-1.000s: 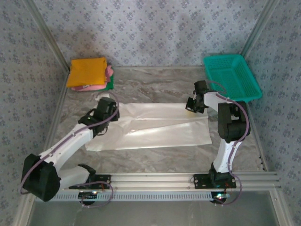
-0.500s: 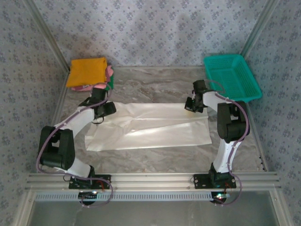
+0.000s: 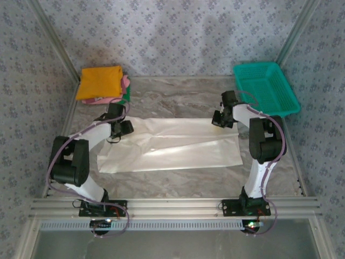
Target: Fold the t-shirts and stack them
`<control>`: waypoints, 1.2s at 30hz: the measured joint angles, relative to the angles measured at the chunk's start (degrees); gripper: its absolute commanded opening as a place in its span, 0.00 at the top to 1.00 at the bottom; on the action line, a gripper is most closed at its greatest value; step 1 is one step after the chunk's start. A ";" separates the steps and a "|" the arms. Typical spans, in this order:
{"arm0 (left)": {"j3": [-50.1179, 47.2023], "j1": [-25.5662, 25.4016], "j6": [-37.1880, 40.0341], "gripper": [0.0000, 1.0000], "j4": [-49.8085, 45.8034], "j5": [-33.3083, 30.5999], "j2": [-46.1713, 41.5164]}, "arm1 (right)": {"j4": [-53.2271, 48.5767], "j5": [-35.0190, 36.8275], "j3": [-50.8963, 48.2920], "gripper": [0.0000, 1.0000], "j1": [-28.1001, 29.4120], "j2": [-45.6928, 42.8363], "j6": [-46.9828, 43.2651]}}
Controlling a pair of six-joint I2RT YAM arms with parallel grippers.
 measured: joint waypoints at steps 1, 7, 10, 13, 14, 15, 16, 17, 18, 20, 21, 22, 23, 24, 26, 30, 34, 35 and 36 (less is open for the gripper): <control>0.00 0.00 0.11 0.58 0.02 -0.02 0.44 | 0.00 0.00 0.00 0.93 0.00 0.02 -0.13; 0.00 -0.87 0.57 0.87 0.04 -1.31 1.09 | -0.02 -0.26 0.00 0.92 -0.26 0.02 -0.28; 0.00 -1.38 0.61 0.90 0.00 -1.97 1.07 | -0.02 -0.28 0.00 0.92 -0.55 0.02 -0.55; 0.00 -2.19 0.74 0.94 -0.37 -3.30 0.72 | -0.09 -0.39 0.00 0.92 -0.79 0.02 -0.61; 0.00 -2.54 0.74 0.95 -0.66 -3.96 0.37 | -0.15 -0.39 0.00 0.92 -0.81 0.02 -0.63; 0.00 -2.89 0.81 0.96 -1.03 -4.39 -0.13 | -0.22 -0.39 0.00 0.92 -0.81 0.02 -0.63; 0.00 -3.21 0.90 0.96 -1.36 -4.79 -0.59 | -0.24 -0.39 0.00 0.92 -0.81 0.02 -0.63; 0.00 -3.58 0.92 0.98 -1.81 -5.33 -1.22 | -0.26 -0.39 0.00 0.92 -0.81 0.02 -0.66; 0.00 -3.93 0.85 0.98 -2.21 -5.77 -2.03 | -0.26 -0.42 0.00 0.92 -0.81 0.02 -0.66; -0.31 -4.44 0.81 0.98 -2.45 -6.78 -3.82 | -0.26 -0.46 0.00 0.92 -0.81 0.02 -0.76; -0.81 -4.68 0.79 0.99 -2.51 -7.39 -4.90 | -0.26 -0.52 0.00 0.91 -0.81 0.02 -0.79; -1.31 -4.94 0.63 0.99 -2.62 -7.87 -5.81 | -0.26 -0.63 0.00 0.91 -0.83 0.02 -0.79; -2.08 -5.05 0.48 0.99 -2.71 -8.44 -6.86 | -0.26 -0.68 0.00 0.91 -0.87 0.02 -0.79; -2.86 -5.18 0.28 0.99 -2.89 -8.98 -7.69 | -0.26 -0.76 0.00 0.91 -0.92 0.02 -0.81; -4.22 -5.42 -0.31 0.94 -3.26 -10.19 -8.52 | -0.26 -0.87 0.04 0.90 -0.92 0.07 -0.81; -7.80 -6.60 -2.32 0.90 -3.32 -13.09 -9.16 | -0.33 -1.14 0.22 0.90 -0.92 0.28 -0.81; -11.37 -10.23 -4.46 1.00 -4.37 -16.46 -12.74 | -0.48 -1.25 0.26 0.90 -0.92 0.39 -0.83; -12.22 -11.37 -5.22 0.98 -4.52 -17.42 -14.40 | -0.50 -1.25 0.26 0.89 -0.92 0.42 -0.83; -12.85 -12.22 -5.70 0.96 -4.63 -18.03 -16.02 | -0.50 -1.25 0.26 0.89 -0.92 0.50 -0.83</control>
